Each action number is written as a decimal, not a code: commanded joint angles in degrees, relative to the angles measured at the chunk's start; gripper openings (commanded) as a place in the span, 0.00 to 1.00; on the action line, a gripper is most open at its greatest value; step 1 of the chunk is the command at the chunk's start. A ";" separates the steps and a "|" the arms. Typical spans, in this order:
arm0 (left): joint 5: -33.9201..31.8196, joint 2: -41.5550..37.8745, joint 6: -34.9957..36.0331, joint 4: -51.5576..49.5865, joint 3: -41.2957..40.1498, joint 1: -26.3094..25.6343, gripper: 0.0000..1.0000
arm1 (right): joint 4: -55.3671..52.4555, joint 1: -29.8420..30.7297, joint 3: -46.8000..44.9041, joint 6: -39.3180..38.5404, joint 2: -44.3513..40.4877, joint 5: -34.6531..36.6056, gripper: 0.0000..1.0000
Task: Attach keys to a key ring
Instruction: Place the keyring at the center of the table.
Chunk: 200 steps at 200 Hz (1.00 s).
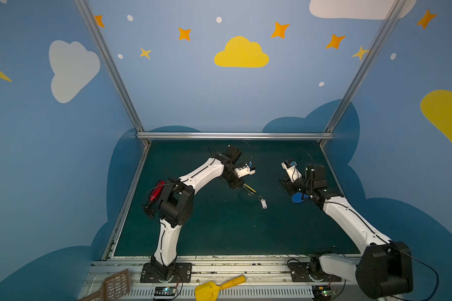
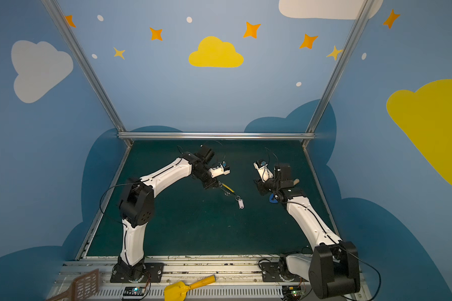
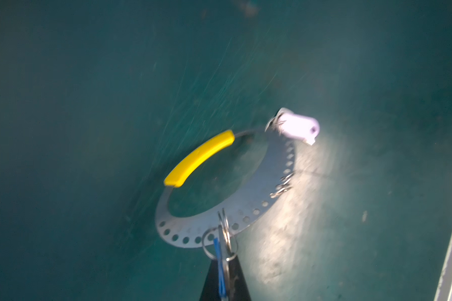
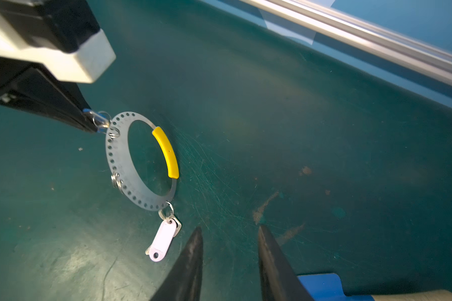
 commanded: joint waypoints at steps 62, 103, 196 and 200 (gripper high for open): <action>-0.87 -0.12 2.94 -2.96 -8.52 6.95 0.04 | -1.19 -0.17 7.41 -3.85 9.97 -3.61 0.36; -1.82 0.51 0.41 -1.66 -11.57 8.68 0.12 | -2.14 -0.13 9.67 -1.59 13.71 -2.53 0.36; -6.84 -19.93 -13.03 19.96 -34.13 15.01 0.82 | 3.19 -7.33 3.43 3.96 10.58 -0.80 0.89; -7.63 -21.64 -14.15 23.02 -36.01 15.56 0.91 | 4.16 -7.80 2.78 4.59 10.25 -0.80 0.89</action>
